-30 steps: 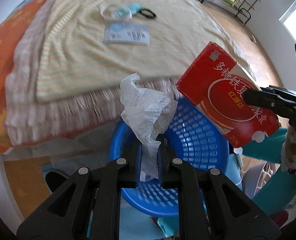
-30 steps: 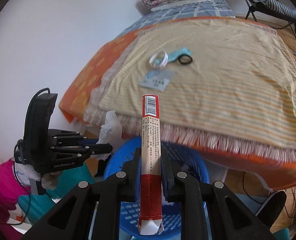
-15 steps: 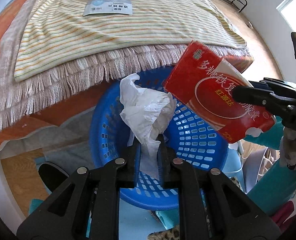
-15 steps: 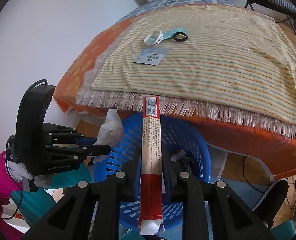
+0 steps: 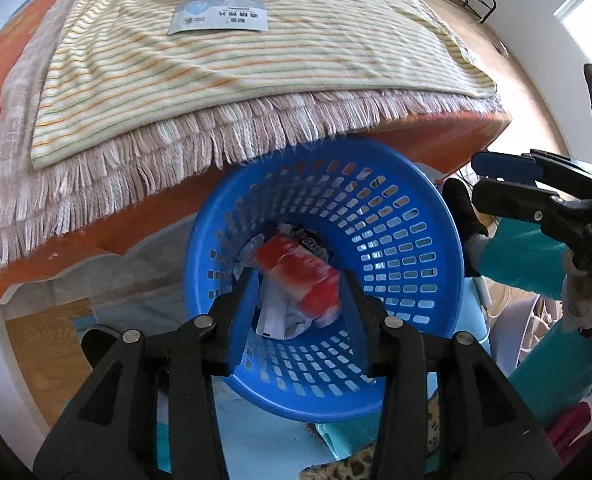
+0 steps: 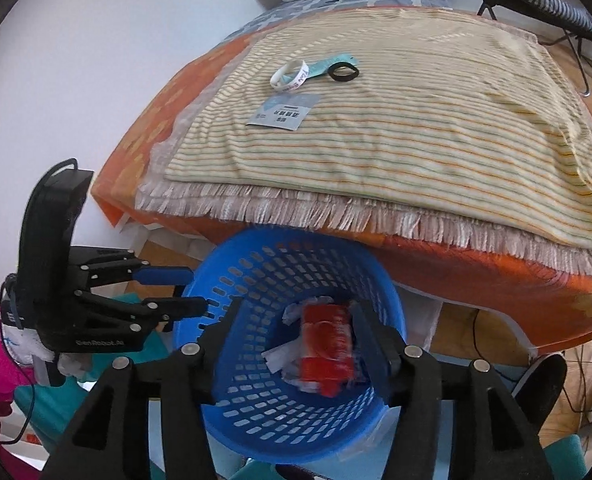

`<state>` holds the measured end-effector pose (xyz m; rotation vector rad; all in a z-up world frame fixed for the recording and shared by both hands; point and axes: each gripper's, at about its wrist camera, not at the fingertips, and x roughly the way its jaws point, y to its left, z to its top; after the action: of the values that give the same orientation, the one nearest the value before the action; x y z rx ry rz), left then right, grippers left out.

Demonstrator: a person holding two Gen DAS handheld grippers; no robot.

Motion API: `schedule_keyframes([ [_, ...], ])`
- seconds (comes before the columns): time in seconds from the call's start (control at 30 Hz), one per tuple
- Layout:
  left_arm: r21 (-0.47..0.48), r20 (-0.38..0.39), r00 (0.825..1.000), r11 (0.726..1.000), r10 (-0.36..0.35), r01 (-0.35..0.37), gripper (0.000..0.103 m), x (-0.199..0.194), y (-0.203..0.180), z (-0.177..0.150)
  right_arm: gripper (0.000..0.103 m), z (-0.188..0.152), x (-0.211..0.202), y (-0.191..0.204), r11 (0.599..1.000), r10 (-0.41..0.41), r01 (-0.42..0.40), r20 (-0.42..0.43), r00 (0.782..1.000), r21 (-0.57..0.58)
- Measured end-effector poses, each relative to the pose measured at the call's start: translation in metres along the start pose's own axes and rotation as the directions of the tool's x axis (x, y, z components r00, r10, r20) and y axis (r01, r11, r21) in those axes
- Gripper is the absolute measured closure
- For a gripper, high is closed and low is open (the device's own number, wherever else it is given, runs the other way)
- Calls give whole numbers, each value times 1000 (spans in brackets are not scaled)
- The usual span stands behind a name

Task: Collect trash
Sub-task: 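Carry the red box and white tissue over the blue basket and release both, then move both tools back over the bed toward the white wristband and hair tie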

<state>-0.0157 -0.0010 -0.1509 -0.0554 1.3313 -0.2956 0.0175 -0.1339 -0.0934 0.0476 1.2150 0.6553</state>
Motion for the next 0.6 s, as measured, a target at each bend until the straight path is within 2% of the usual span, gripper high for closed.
schedule_keyframes([
  [0.03,-4,3,1000,1000,1,-1,61,-1,1,1,35,0,-1,0,1000,-3,3,1,1000,2],
  [0.13,-12,16,1000,1000,6,-6,61,-5,6,3,32,2,-3,-2,1000,-17,17,11,1000,9],
  [0.23,-17,33,999,1000,11,-11,61,-10,8,7,20,5,-4,-2,999,-42,42,16,999,10],
  [0.43,-35,74,997,999,23,-21,61,-22,13,20,19,13,-9,0,994,-106,106,39,994,-9],
  [0.6,-70,114,993,997,35,-28,61,-32,22,39,11,23,-14,1,991,-127,129,84,988,-19],
])
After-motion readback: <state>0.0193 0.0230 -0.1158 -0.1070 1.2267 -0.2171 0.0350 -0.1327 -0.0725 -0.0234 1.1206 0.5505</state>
